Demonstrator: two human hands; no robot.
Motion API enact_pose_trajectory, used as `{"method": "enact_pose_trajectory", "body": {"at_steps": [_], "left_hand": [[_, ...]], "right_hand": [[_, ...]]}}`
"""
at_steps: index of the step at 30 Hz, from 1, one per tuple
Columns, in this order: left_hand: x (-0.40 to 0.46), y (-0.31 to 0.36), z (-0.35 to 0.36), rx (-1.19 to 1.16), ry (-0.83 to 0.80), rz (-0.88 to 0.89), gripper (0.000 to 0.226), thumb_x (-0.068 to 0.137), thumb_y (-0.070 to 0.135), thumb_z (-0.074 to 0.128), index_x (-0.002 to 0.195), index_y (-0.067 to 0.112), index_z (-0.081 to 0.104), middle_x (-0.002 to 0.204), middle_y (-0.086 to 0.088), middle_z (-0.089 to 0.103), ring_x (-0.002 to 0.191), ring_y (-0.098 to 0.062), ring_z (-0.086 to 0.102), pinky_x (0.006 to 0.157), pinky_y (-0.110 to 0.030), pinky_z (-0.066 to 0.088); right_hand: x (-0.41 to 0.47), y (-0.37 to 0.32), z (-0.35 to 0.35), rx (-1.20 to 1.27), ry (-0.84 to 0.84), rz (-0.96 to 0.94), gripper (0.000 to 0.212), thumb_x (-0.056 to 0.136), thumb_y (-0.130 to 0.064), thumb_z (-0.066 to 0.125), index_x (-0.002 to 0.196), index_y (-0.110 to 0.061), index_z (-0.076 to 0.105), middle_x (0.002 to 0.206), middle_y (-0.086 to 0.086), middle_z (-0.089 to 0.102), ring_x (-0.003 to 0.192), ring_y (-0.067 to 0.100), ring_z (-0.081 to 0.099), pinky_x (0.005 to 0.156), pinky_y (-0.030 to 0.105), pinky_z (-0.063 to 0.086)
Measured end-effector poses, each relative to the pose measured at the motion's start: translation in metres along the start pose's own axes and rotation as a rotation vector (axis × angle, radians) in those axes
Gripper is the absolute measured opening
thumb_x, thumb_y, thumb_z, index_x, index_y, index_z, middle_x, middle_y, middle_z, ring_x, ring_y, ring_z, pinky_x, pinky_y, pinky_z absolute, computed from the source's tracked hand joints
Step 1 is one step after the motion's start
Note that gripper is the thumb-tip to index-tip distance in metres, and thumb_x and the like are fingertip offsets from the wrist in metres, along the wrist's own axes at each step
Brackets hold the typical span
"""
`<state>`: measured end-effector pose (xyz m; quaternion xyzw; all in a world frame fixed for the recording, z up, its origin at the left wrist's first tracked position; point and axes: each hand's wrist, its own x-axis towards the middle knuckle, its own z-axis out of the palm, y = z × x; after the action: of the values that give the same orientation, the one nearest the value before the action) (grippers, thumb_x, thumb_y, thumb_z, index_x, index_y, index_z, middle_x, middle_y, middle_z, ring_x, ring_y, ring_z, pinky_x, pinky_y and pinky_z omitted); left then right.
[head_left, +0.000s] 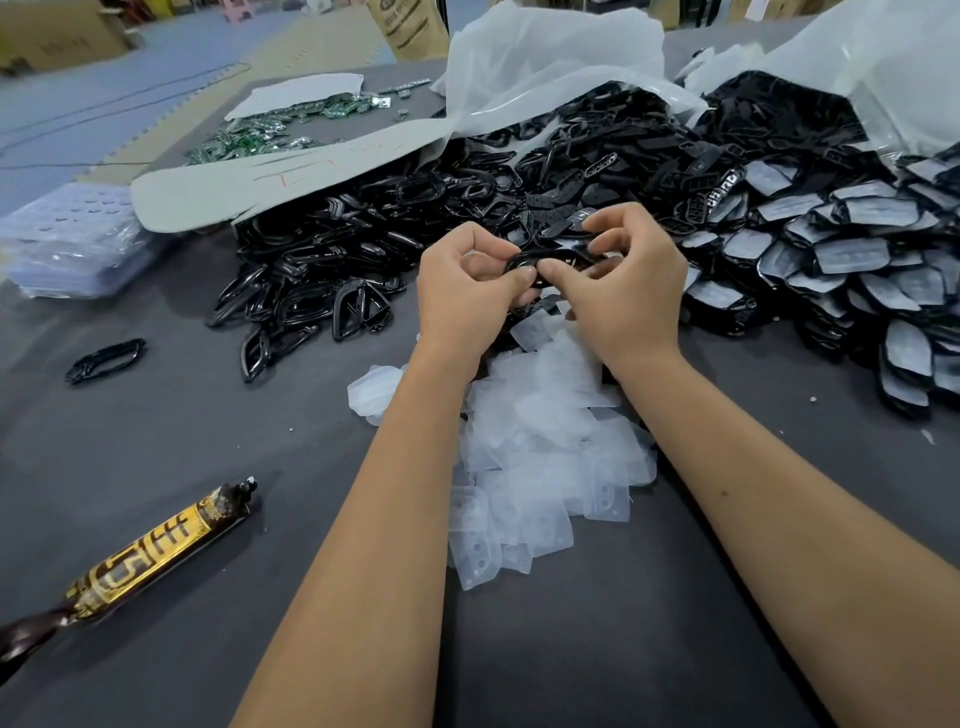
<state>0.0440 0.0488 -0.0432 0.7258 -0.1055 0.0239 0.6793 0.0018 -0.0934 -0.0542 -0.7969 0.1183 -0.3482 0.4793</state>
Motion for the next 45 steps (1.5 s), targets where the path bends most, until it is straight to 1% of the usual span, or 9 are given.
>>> {"method": "enact_pose_trajectory", "body": {"at_steps": [4,9,14,26,28,32,37,40,45], "left_hand": [[-0.001,0.004,-0.003,-0.126,-0.064,-0.057,0.023,0.084,-0.012,0.076,0.087,0.007,0.062,0.061,-0.002,0.068,0.067,-0.024,0.075,0.064,-0.027,0.06],[-0.003,0.006,-0.001,-0.147,-0.058,-0.074,0.023,0.084,-0.011,0.076,0.085,0.007,0.062,0.061,-0.001,0.064,0.069,-0.027,0.071,0.063,-0.025,0.057],[-0.002,0.004,-0.002,-0.143,-0.053,-0.077,0.022,0.084,-0.009,0.078,0.087,0.008,0.063,0.06,0.004,0.065,0.061,-0.019,0.069,0.063,-0.025,0.057],[0.001,0.005,-0.002,-0.345,-0.118,-0.278,0.016,0.095,-0.004,0.066,0.081,0.005,0.065,0.087,-0.017,0.07,0.073,-0.026,0.074,0.062,-0.018,0.055],[0.0,0.005,-0.002,-0.33,-0.122,-0.252,0.017,0.092,-0.004,0.07,0.079,0.006,0.065,0.08,-0.012,0.072,0.07,-0.024,0.074,0.062,-0.018,0.056],[-0.001,0.001,0.0,-0.127,-0.071,-0.118,0.025,0.085,-0.01,0.076,0.079,0.008,0.059,0.052,0.008,0.06,0.057,-0.018,0.069,0.057,-0.021,0.055],[-0.001,0.001,-0.001,0.027,-0.006,-0.061,0.026,0.08,-0.008,0.078,0.084,0.01,0.06,0.071,-0.011,0.069,0.059,-0.022,0.071,0.055,-0.023,0.053],[0.001,-0.001,-0.006,0.064,0.088,-0.053,0.023,0.079,-0.005,0.078,0.085,0.011,0.063,0.077,-0.012,0.071,0.061,-0.021,0.073,0.058,-0.027,0.057],[0.007,-0.005,-0.012,0.07,0.295,-0.075,0.021,0.077,-0.002,0.076,0.085,0.015,0.066,0.08,-0.01,0.072,0.064,-0.018,0.069,0.063,-0.031,0.058]], "right_hand": [[0.005,0.004,-0.004,0.362,-0.203,0.241,0.02,0.081,-0.011,0.089,0.09,-0.009,0.071,0.074,0.007,0.075,0.058,0.021,0.071,0.055,0.031,0.058],[0.006,0.005,-0.007,0.434,-0.256,0.246,0.019,0.082,-0.008,0.087,0.084,-0.009,0.068,0.065,0.002,0.07,0.051,0.017,0.066,0.05,0.025,0.055],[0.007,0.002,-0.012,0.488,-0.387,0.237,0.011,0.09,-0.006,0.079,0.091,-0.012,0.07,0.076,0.005,0.075,0.067,0.018,0.074,0.054,0.024,0.056],[0.008,0.004,-0.011,0.564,-0.33,0.275,0.014,0.087,0.0,0.08,0.091,-0.007,0.068,0.067,0.004,0.069,0.058,0.017,0.07,0.051,0.02,0.052],[0.008,0.005,-0.011,0.568,-0.332,0.283,0.015,0.087,0.001,0.08,0.09,-0.007,0.068,0.066,0.006,0.068,0.055,0.016,0.068,0.049,0.019,0.051],[0.006,0.007,-0.007,0.43,-0.315,0.18,0.016,0.085,0.001,0.081,0.091,-0.003,0.067,0.068,0.005,0.071,0.052,0.016,0.066,0.045,0.023,0.049],[0.002,0.003,-0.005,0.198,-0.257,0.045,0.027,0.083,-0.008,0.083,0.098,-0.007,0.061,0.089,0.011,0.068,0.059,0.024,0.072,0.048,0.034,0.056],[0.004,-0.002,-0.011,-0.084,-0.2,-0.162,0.038,0.08,-0.03,0.088,0.096,-0.01,0.059,0.082,0.004,0.065,0.067,0.02,0.064,0.063,0.037,0.055],[-0.002,-0.018,-0.011,-0.567,-0.525,-0.289,0.064,0.067,-0.082,0.072,0.063,-0.02,0.058,0.061,-0.01,0.061,0.064,0.009,0.057,0.059,0.029,0.044]]}}
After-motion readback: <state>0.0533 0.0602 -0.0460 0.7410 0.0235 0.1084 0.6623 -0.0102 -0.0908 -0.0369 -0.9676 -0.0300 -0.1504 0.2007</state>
